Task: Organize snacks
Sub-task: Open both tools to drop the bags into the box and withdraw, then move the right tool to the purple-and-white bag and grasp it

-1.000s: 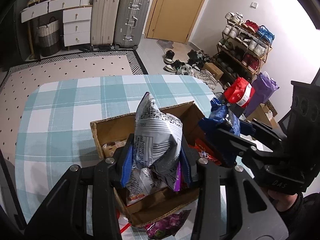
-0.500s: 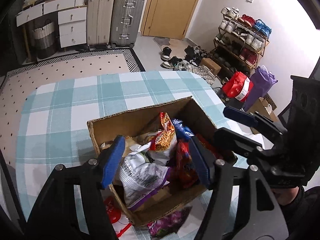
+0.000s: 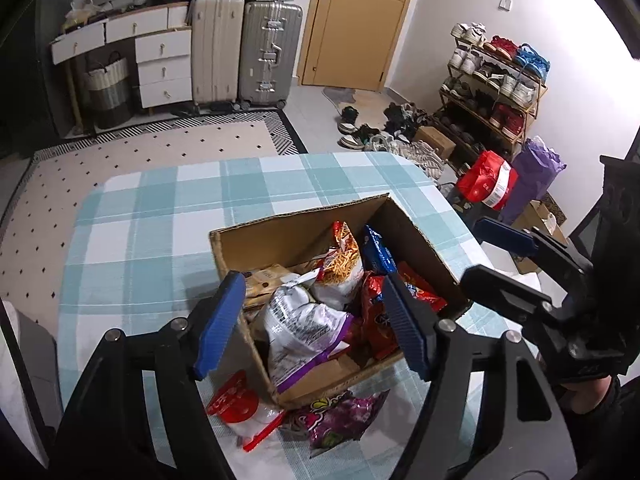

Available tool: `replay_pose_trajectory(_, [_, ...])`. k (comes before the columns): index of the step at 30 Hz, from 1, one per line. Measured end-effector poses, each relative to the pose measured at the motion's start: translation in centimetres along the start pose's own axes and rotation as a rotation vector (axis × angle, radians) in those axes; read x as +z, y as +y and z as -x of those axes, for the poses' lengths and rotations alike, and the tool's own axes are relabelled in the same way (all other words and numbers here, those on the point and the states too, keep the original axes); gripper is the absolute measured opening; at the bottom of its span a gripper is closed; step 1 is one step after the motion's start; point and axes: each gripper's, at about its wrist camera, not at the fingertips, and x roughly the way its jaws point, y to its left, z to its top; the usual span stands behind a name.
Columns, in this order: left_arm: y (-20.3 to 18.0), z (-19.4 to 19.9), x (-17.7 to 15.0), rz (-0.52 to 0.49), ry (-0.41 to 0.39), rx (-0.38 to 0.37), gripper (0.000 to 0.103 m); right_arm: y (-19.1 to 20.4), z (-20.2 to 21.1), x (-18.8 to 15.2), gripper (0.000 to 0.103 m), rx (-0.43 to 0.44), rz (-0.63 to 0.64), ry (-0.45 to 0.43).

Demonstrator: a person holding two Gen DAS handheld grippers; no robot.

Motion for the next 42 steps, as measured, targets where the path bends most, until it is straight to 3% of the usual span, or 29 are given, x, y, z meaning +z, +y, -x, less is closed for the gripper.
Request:
replay_pose_trajectory(26, [0.2, 8.0, -5.4, 0.040, -0.087, 0.099, 0.098, 5.8, 5.7, -2.9, 0.093, 0.004, 0.042, -0.044])
replay_pose_trajectory(42, [0.1, 9.2, -9.4, 0.054, -0.090, 0.145, 0.102, 7.0, 6.7, -6.4, 0.097, -0.008, 0.017, -0.023])
